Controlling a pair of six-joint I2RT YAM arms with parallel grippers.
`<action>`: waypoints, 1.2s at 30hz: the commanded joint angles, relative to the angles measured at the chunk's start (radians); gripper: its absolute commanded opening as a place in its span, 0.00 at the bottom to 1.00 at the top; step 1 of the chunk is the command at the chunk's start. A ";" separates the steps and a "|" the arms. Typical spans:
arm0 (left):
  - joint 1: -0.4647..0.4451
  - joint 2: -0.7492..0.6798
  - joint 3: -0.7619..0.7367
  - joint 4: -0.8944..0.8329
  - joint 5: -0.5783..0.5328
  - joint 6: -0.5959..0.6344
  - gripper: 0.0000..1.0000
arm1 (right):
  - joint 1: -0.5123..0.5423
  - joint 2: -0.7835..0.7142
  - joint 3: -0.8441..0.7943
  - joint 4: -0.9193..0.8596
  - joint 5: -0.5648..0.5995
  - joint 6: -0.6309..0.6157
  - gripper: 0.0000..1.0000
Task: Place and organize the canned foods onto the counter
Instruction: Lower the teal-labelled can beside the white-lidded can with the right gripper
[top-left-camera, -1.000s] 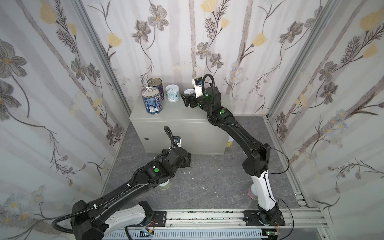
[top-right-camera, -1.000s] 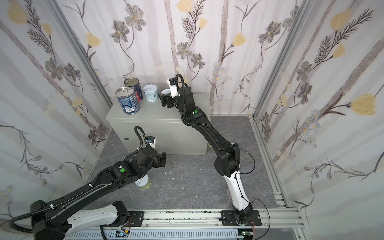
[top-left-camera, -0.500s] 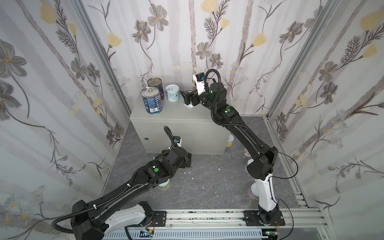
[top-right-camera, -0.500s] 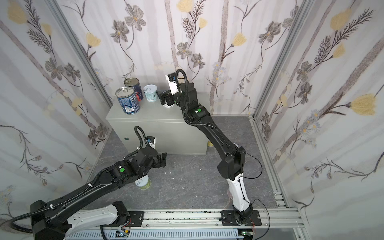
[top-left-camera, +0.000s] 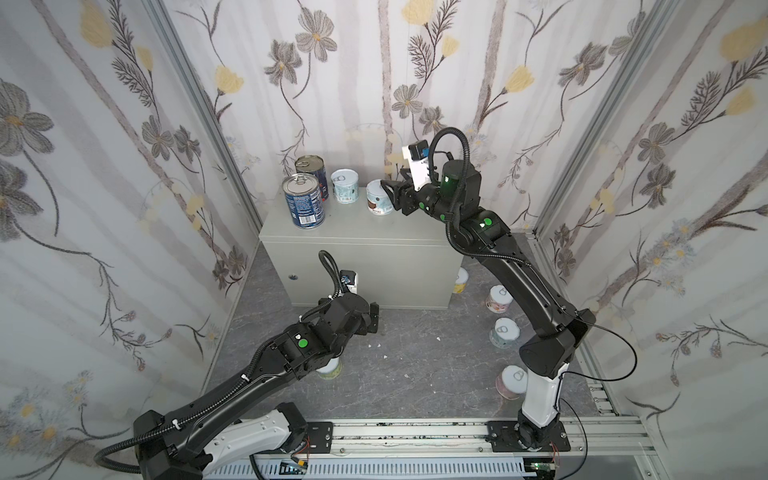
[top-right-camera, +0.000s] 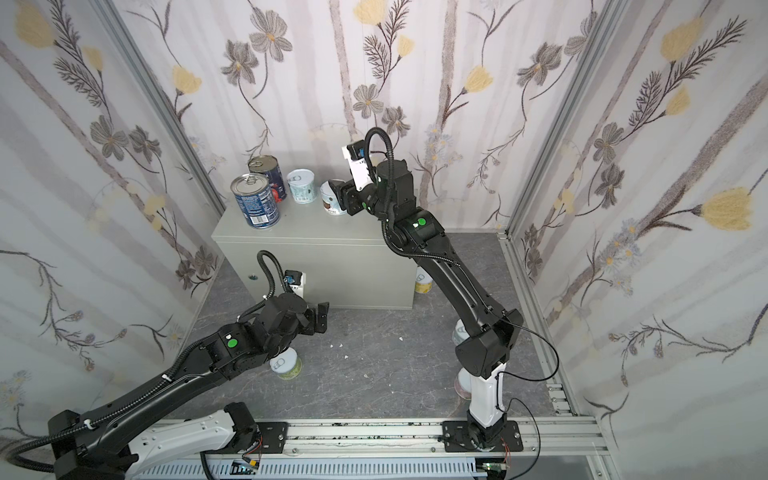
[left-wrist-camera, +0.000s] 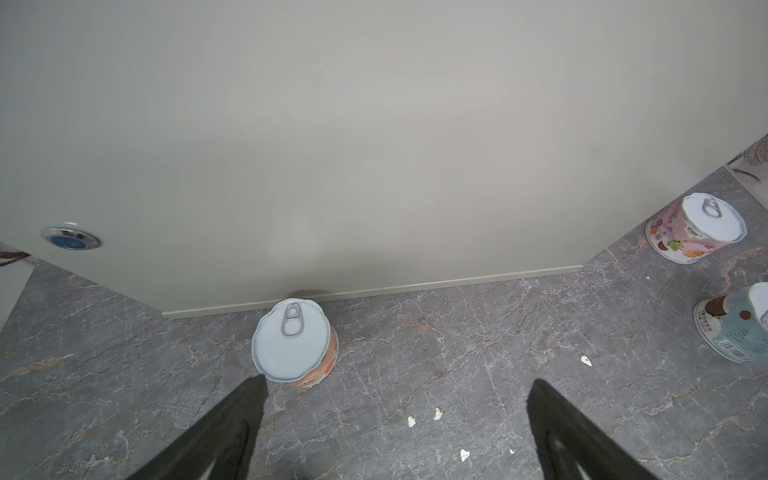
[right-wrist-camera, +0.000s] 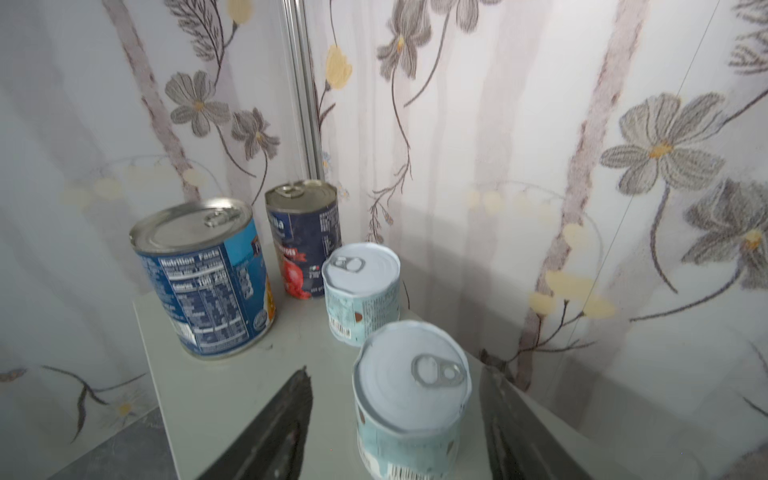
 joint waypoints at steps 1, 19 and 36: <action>0.000 -0.016 0.004 0.007 -0.043 0.008 1.00 | 0.000 -0.081 -0.175 0.093 0.016 0.019 0.46; 0.000 -0.014 0.024 0.011 -0.046 0.024 1.00 | -0.020 0.011 -0.243 0.185 -0.044 0.094 0.49; 0.001 0.008 0.024 0.012 -0.063 0.046 1.00 | -0.028 0.132 -0.089 0.155 -0.057 0.112 0.53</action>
